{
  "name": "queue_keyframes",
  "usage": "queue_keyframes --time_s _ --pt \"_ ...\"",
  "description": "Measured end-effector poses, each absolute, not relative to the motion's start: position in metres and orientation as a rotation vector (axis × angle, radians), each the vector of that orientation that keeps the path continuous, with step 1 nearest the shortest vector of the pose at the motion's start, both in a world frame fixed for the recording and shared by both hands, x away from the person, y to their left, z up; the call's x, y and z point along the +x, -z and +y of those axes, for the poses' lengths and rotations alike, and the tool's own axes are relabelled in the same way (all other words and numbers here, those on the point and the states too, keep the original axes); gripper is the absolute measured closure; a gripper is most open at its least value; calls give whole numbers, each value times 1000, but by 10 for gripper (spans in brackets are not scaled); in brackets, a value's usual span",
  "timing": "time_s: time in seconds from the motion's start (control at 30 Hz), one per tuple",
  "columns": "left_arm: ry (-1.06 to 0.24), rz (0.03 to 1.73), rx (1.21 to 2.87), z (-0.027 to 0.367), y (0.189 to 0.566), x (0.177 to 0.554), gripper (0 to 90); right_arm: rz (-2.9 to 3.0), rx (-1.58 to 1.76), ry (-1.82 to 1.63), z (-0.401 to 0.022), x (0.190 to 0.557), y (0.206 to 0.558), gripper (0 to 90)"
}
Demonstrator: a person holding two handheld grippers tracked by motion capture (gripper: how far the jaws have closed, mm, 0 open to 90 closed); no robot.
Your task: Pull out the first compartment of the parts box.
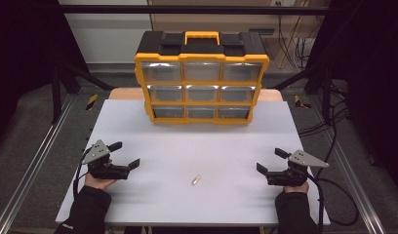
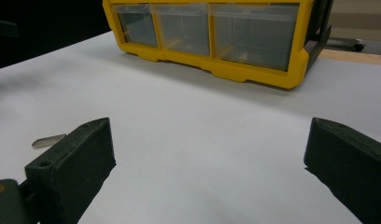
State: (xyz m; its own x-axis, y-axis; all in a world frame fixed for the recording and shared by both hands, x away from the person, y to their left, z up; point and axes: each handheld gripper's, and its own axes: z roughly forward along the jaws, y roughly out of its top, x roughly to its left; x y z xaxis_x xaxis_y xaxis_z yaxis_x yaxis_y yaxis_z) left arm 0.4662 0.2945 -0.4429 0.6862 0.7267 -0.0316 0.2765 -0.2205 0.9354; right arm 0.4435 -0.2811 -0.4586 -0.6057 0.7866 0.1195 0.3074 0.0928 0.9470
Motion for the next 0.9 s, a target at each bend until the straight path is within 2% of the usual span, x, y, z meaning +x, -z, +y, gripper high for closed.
queue_keyframes --time_s 0.9 --pt "-520 781 1808 288 430 465 2 1959 1060 -1513 -280 443 458 20"
